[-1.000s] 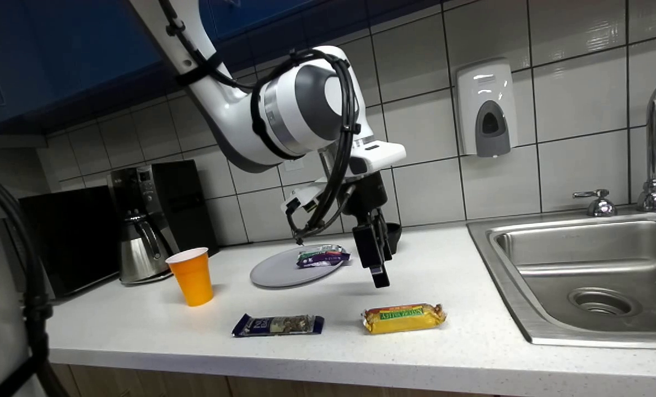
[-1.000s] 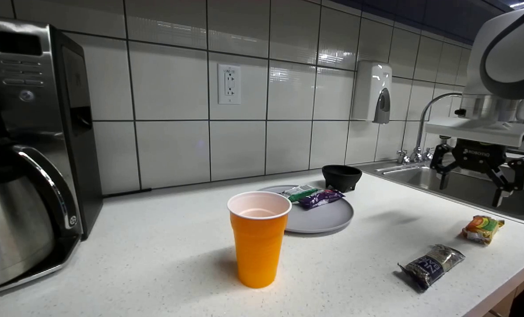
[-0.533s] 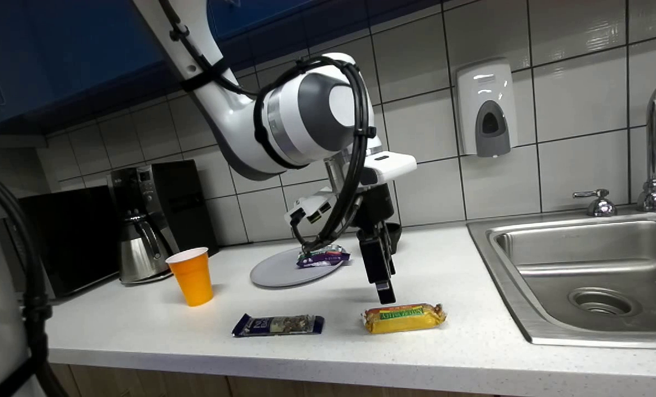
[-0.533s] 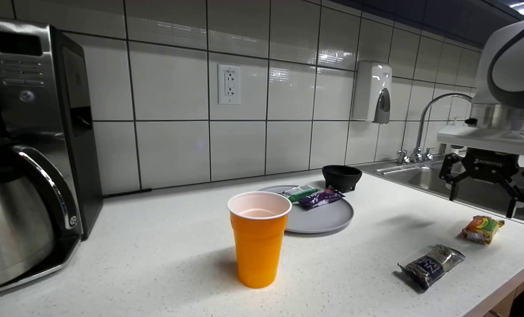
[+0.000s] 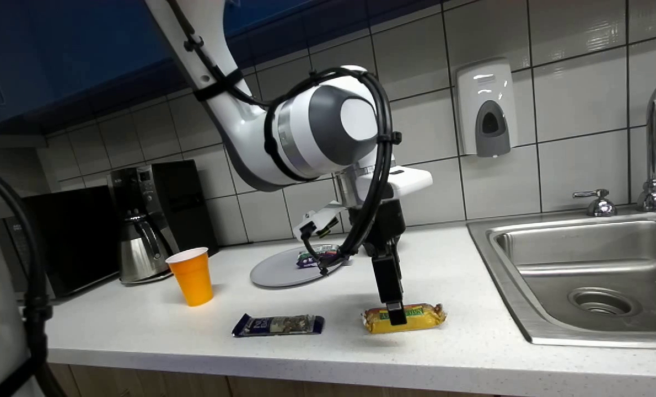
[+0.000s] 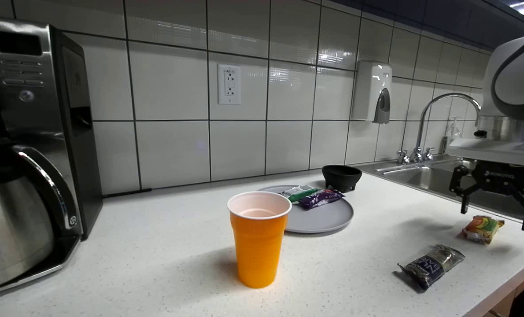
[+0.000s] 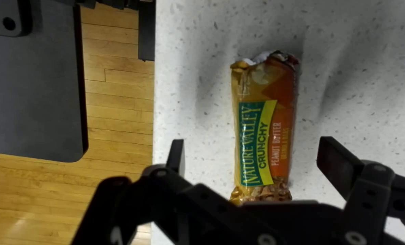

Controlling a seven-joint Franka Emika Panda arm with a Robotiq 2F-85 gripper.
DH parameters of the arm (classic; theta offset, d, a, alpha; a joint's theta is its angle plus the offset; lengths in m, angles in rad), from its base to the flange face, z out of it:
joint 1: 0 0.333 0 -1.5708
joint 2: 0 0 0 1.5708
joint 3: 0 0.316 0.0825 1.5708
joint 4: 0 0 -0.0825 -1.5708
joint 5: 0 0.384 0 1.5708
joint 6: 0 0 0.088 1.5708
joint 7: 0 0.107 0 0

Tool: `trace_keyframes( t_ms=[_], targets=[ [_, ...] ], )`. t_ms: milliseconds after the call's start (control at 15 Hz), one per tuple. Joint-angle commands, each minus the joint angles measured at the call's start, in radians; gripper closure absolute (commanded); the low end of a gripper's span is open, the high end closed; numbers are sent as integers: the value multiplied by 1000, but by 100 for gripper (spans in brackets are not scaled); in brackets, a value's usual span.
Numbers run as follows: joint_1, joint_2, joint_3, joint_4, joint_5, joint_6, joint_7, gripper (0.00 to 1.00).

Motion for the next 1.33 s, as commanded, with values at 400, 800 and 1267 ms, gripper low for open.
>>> trace_keyframes(
  t_ms=[400,800,1267],
  targets=[
    [1,72,-18,31,56,45,-72,0],
    [16,111,-15,63,103,54,-99,0],
    [37,119,-29,61,95,46,-77,0]
  ],
)
